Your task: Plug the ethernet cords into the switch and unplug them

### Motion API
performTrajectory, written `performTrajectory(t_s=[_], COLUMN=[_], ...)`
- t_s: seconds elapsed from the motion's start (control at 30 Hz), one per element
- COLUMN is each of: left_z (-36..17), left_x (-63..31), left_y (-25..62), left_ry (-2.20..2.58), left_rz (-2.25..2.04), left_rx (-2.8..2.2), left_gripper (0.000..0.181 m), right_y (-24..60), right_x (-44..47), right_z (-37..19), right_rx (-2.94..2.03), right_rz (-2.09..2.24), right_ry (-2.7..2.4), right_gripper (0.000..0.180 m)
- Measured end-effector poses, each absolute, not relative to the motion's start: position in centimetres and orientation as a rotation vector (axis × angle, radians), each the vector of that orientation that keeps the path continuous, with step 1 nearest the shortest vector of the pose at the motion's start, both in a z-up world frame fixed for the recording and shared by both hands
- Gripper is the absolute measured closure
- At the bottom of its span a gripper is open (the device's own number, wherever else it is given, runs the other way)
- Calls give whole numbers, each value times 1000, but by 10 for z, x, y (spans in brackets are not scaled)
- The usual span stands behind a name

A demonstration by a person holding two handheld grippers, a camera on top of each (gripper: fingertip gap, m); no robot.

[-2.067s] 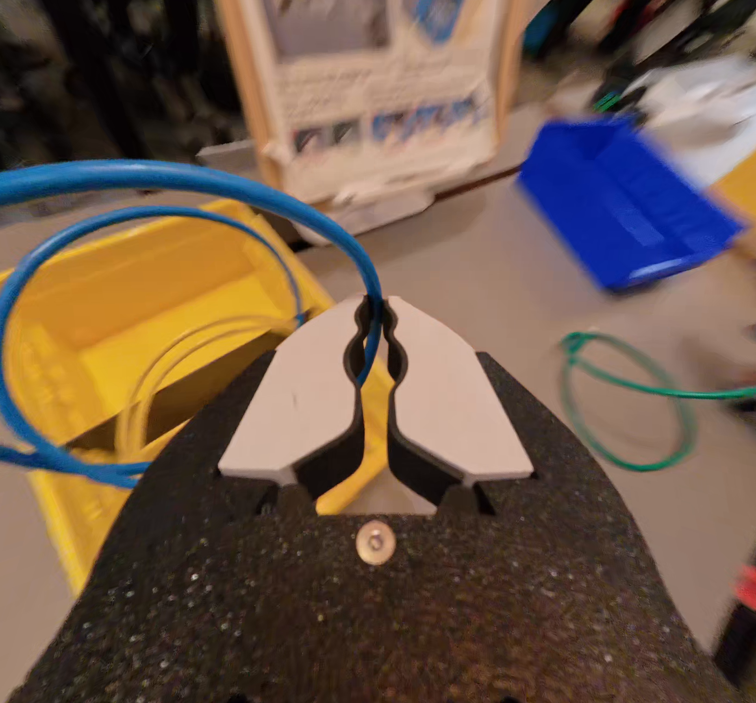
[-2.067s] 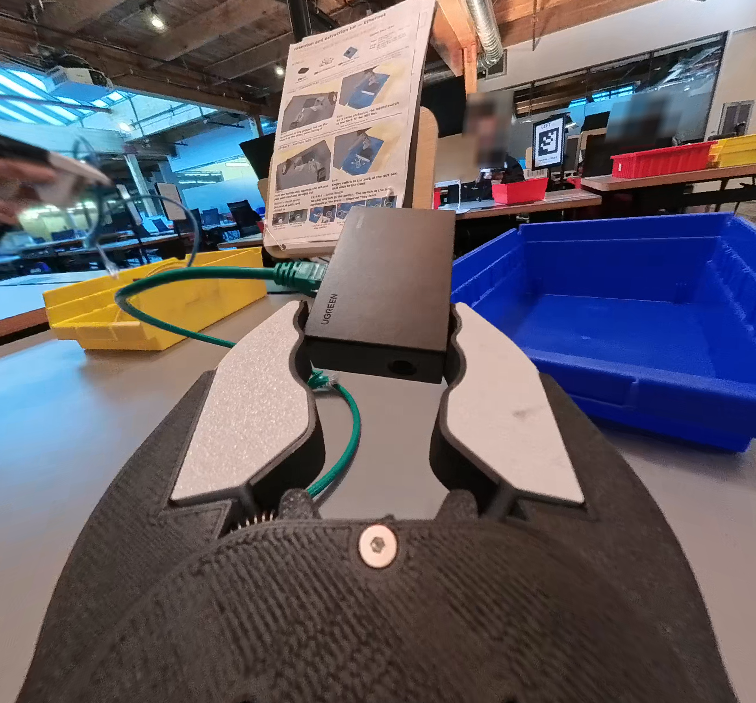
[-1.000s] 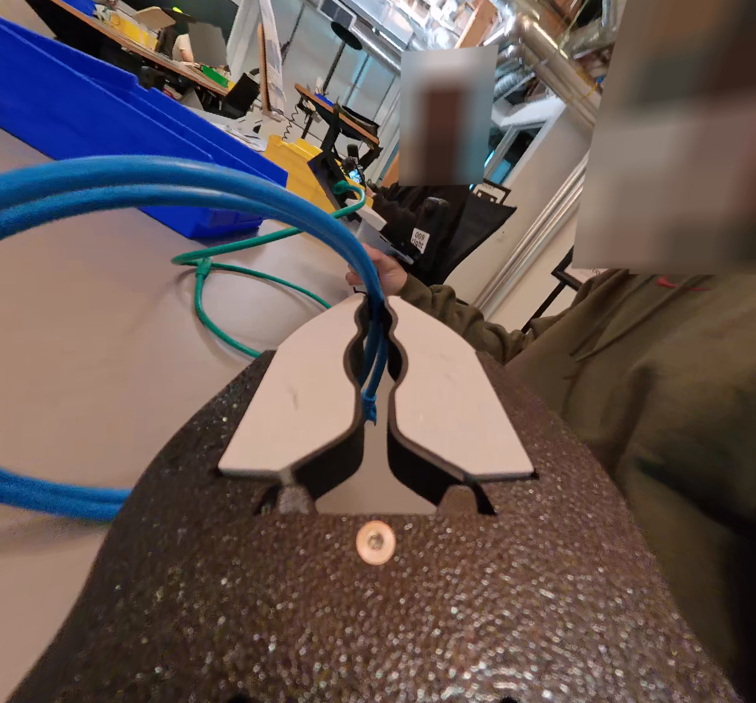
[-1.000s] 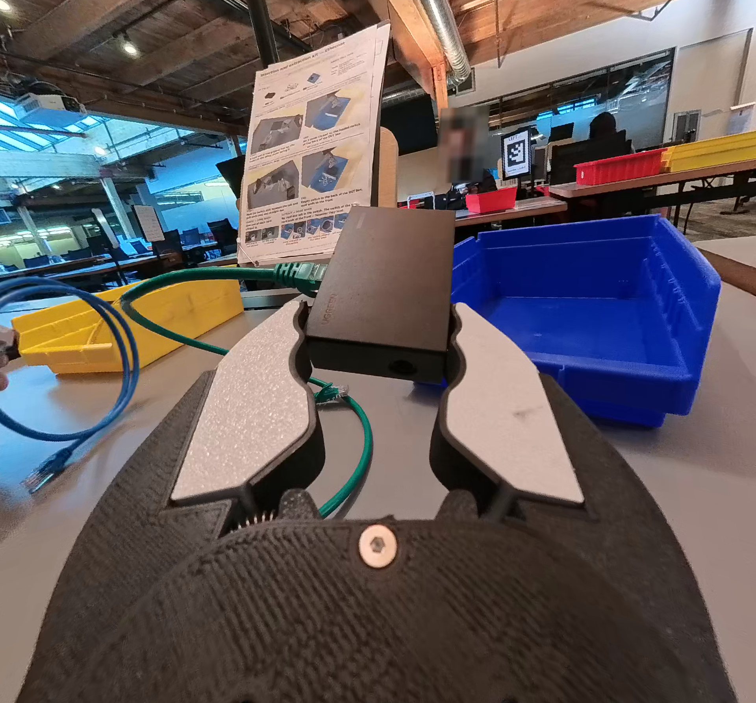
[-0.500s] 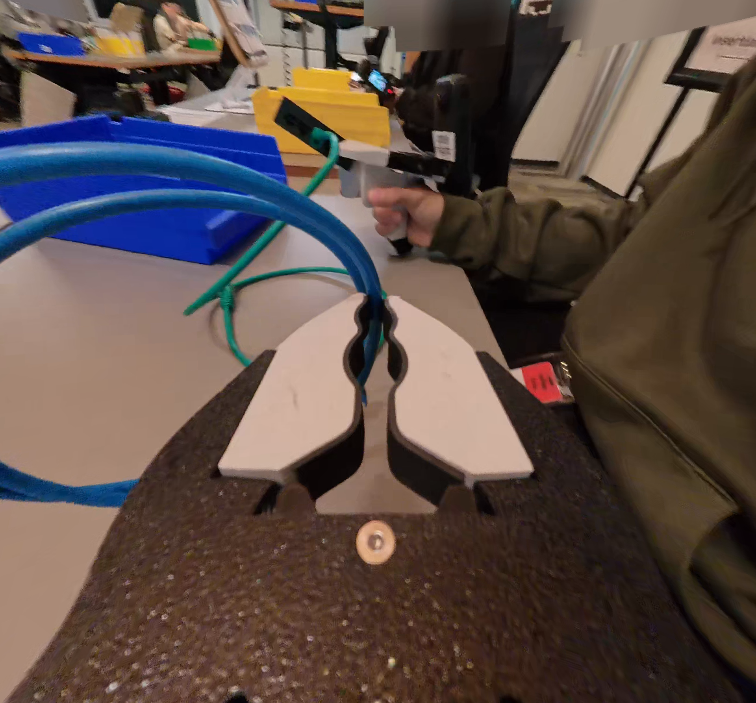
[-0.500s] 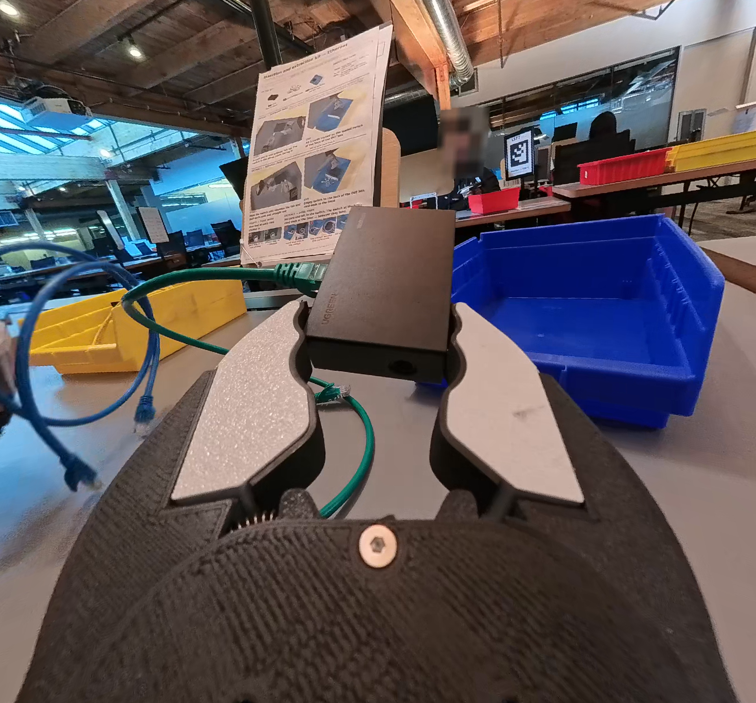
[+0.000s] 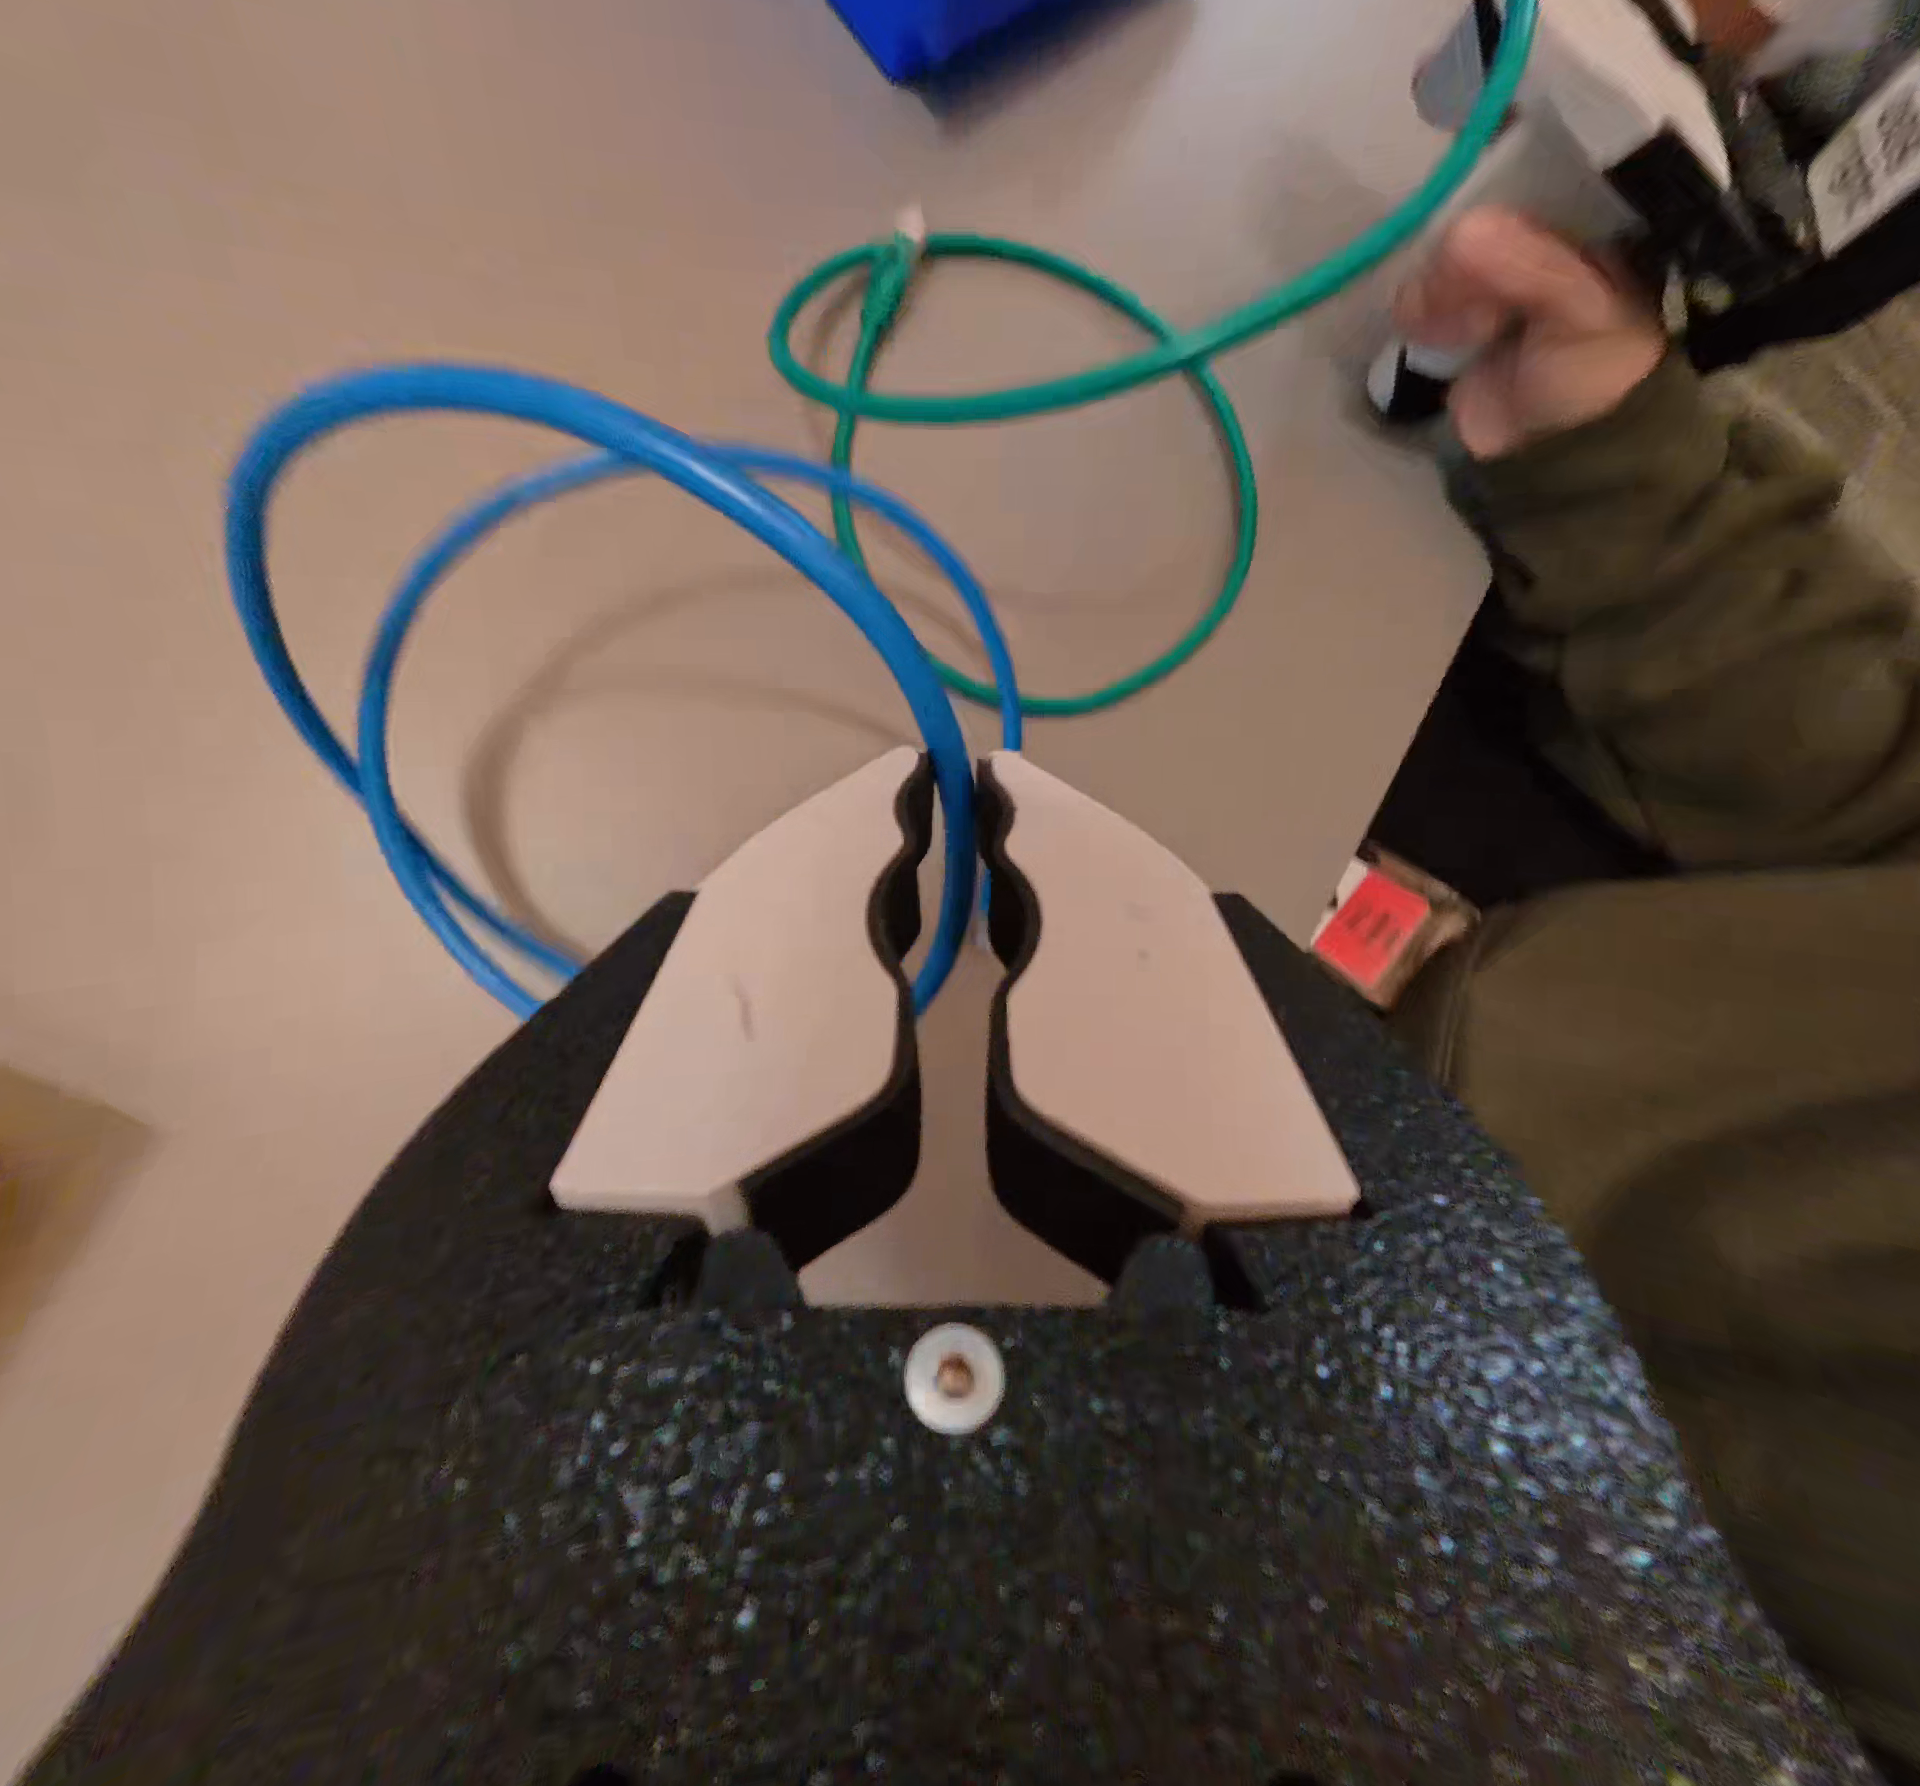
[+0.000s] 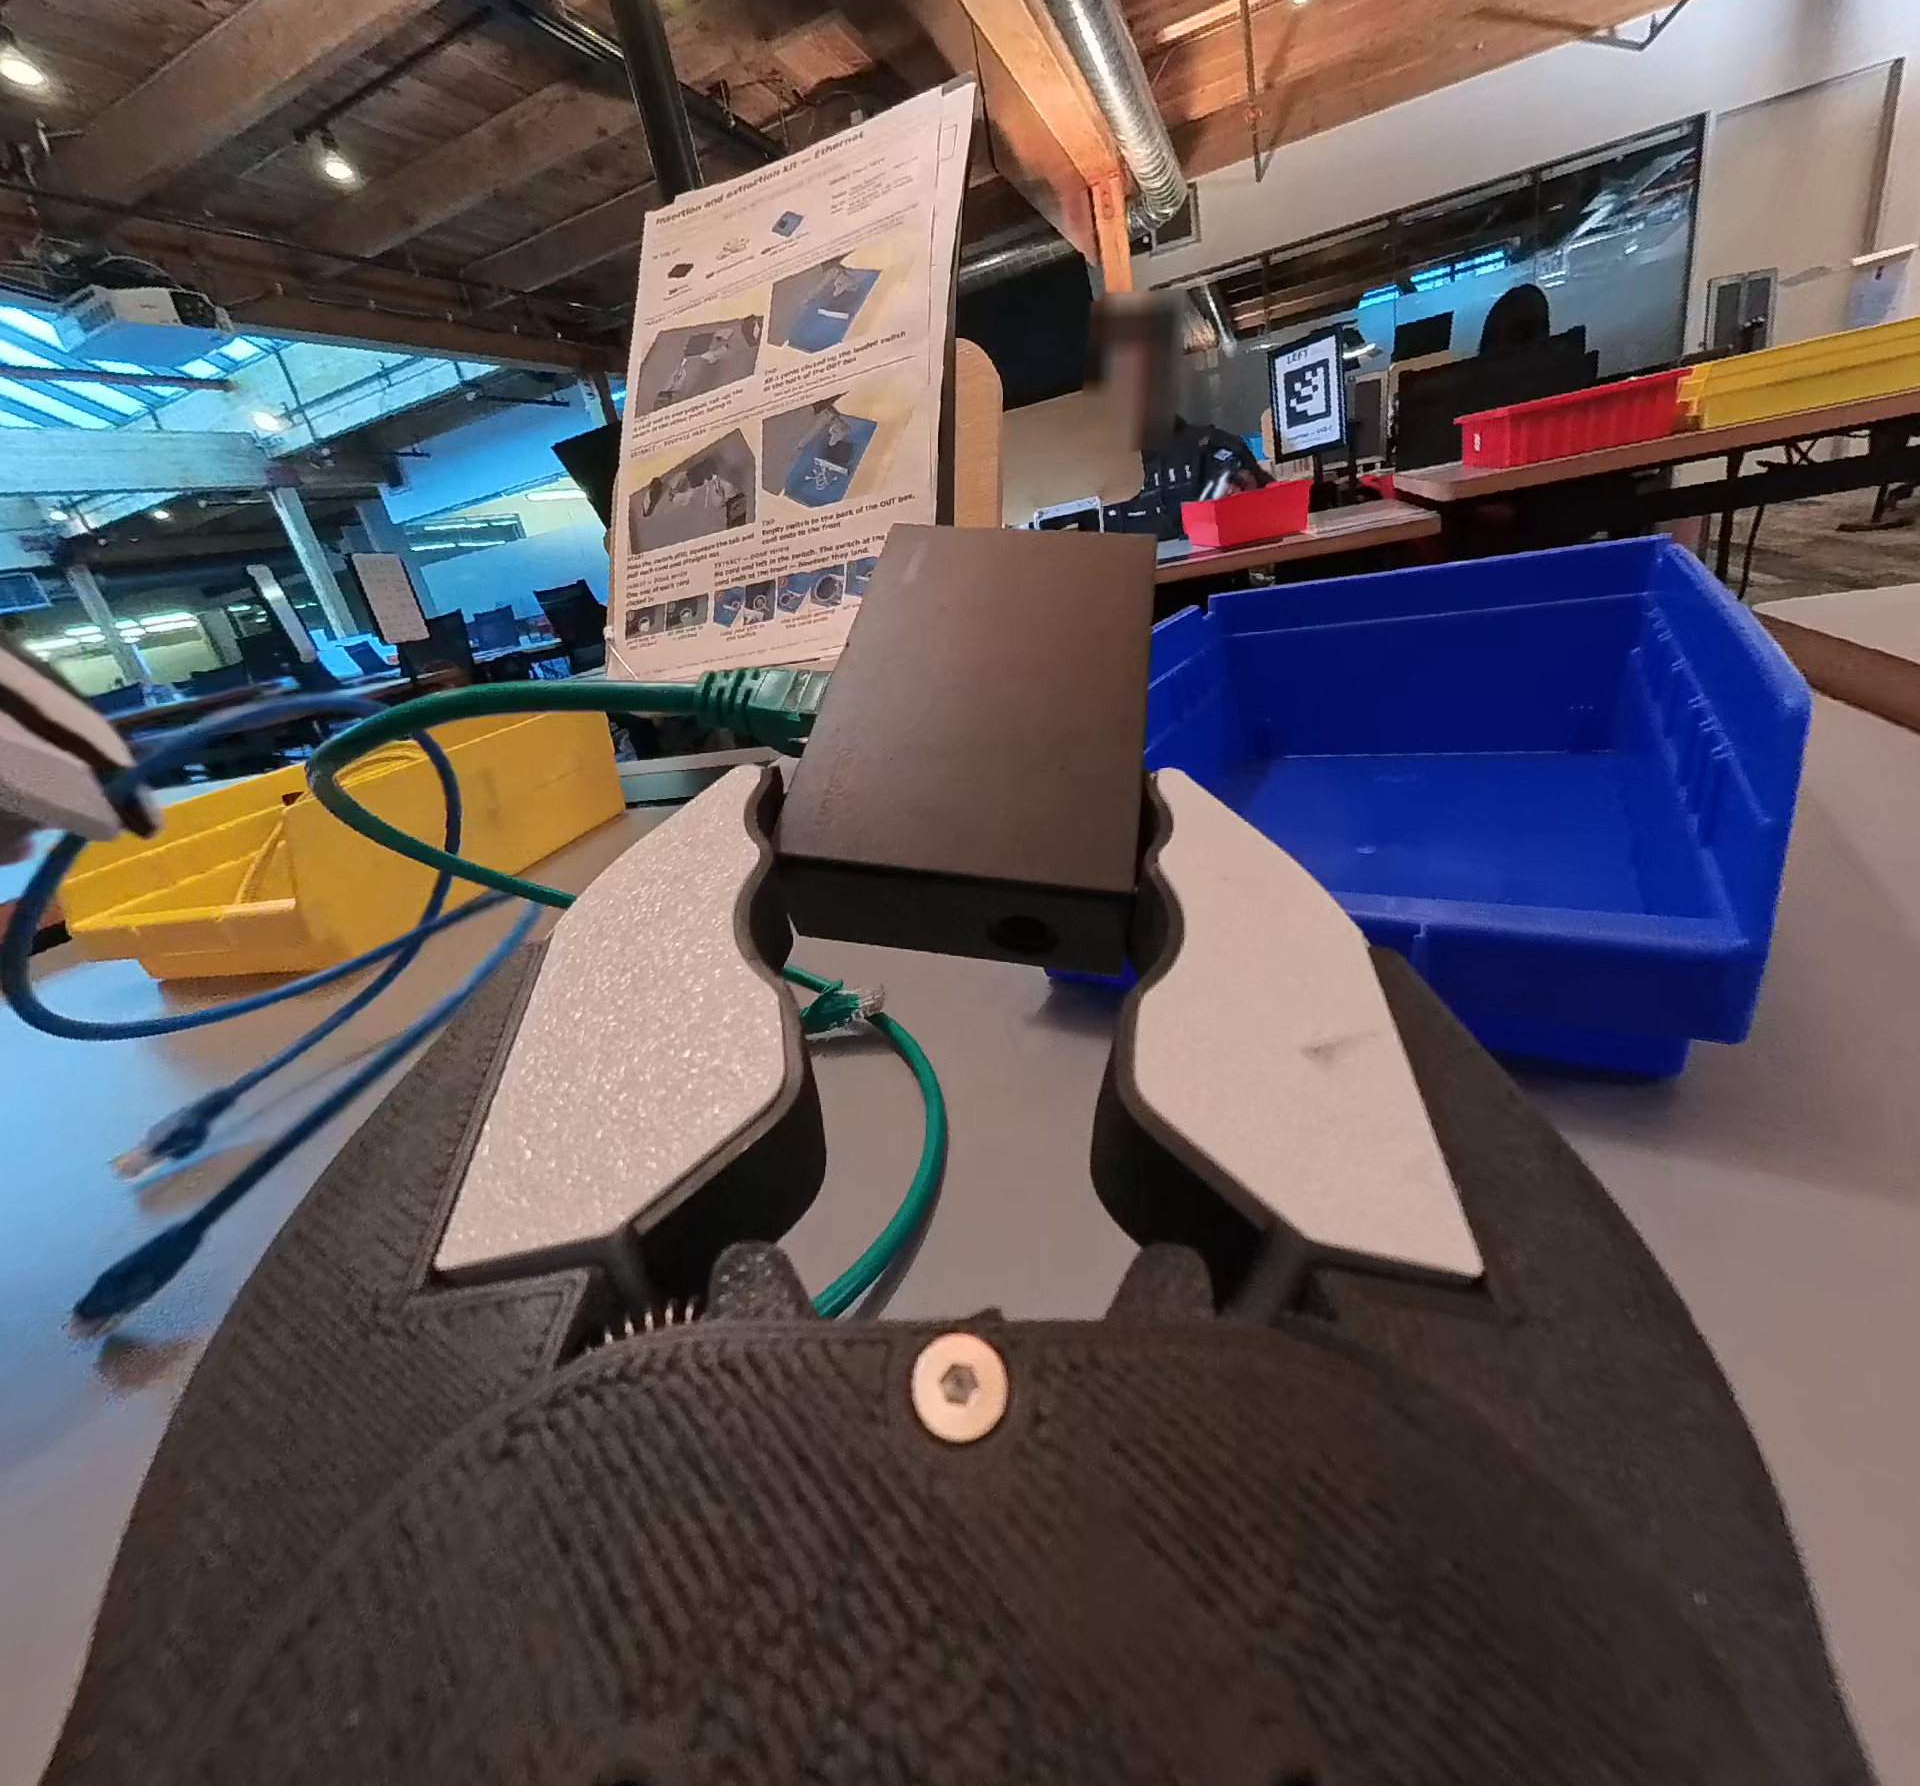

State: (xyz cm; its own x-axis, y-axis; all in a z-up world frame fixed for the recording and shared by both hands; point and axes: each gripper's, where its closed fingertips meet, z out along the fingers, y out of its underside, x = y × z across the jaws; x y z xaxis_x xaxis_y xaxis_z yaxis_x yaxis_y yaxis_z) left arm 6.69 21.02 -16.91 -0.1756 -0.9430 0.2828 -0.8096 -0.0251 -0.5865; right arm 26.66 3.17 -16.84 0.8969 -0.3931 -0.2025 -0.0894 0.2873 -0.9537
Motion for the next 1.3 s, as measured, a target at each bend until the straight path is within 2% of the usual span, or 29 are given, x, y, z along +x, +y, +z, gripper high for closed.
performTrajectory(t_s=[0.2, 0.4, 0.57, 0.63, 0.8, 1.07, 1.3], left_z=[-211, -207, -231, -247, -277, -300, -299], left_x=[106, 92, 55, 43, 19, 20, 17], left_y=[197, 206, 269, 293, 296, 275, 266], left_ry=[2147, 2265, 2492, 2546, 2762, 2976, 2957], left_rz=[-1189, -1320, -626, -387, -220, -221, -333], left_rx=[-1820, -1597, -909, -783, -614, -461, -1126], left_gripper=[171, 149, 149, 146, 134, 134, 163], right_y=[31, 31, 31, 31, 33, 33, 35], right_x=[265, 266, 267, 267, 264, 264, 261], right_z=[-168, -168, -168, -168, -168, -168, -168], right_rx=[-1275, -1278, -1275, -1272, -1289, -1288, -1301], right_rz=[-214, -210, -212, -211, -223, -223, -239], right_ry=[435, 433, 436, 438, 418, 416, 395], right_gripper=[115, 115, 115, 115, 115, 115, 115])
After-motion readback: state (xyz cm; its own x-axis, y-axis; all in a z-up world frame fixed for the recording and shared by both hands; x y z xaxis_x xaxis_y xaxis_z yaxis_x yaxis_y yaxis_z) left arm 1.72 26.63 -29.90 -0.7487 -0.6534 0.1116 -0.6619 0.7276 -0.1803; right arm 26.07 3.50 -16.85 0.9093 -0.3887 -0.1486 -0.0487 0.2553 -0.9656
